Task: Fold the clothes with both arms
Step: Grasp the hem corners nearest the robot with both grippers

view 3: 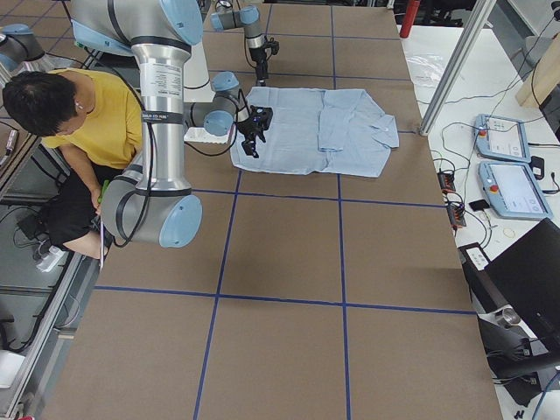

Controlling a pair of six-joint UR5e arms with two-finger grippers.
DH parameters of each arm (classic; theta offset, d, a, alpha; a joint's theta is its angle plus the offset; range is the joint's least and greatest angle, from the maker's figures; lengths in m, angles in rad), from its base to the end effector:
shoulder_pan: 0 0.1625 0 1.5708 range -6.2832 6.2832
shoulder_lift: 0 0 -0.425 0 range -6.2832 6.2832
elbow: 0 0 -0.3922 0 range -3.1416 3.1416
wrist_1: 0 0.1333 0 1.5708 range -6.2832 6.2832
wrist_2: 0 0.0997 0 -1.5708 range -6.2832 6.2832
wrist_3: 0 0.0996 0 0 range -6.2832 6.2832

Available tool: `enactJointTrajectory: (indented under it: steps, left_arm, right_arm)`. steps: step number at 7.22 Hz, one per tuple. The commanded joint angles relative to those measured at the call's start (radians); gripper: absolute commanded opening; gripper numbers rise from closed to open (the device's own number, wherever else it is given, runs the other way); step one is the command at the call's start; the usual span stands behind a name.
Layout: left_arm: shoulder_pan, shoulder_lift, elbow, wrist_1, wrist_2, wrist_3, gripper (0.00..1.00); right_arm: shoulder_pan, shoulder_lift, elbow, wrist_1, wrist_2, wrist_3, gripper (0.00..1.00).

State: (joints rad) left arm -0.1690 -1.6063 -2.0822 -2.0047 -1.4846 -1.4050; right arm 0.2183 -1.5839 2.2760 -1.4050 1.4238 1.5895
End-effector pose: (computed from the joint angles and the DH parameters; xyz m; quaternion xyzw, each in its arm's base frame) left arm 0.4572 -0.2219 0.3556 0.1159 0.4576 -0.0217 0.8813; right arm -0.3937 -0.2388 0.3262 0.1078 -0.4061 0.1375 0.8970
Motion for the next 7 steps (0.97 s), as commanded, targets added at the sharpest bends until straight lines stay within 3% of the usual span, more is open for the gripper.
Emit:
enactJointTrajectory:
  steps: [1, 3, 5, 6, 7]
  left_arm:
    - [0.049, -0.001, 0.004, 0.058, 0.021, -0.032, 0.63]
    - [0.066, -0.006, 0.019, 0.064, 0.02, -0.032, 0.62]
    - [0.069, -0.018, 0.022, 0.064, 0.02, -0.034, 0.36]
    - [0.069, -0.024, 0.022, 0.064, 0.02, -0.034, 0.1]
    - [0.068, -0.032, 0.021, 0.064, 0.02, -0.043, 0.0]
  right_arm:
    - [-0.005, -0.001, 0.0, 0.0, -0.003, 0.001, 1.0]
    - [-0.008, -0.001, -0.001, 0.0, -0.003, 0.001, 1.0]
    - [-0.011, -0.001, -0.001, 0.0, -0.005, 0.001, 1.0]
    - [-0.013, -0.002, -0.003, 0.0, -0.005, 0.001, 1.0]
    - [-0.017, -0.007, -0.004, 0.0, -0.006, 0.003, 1.0]
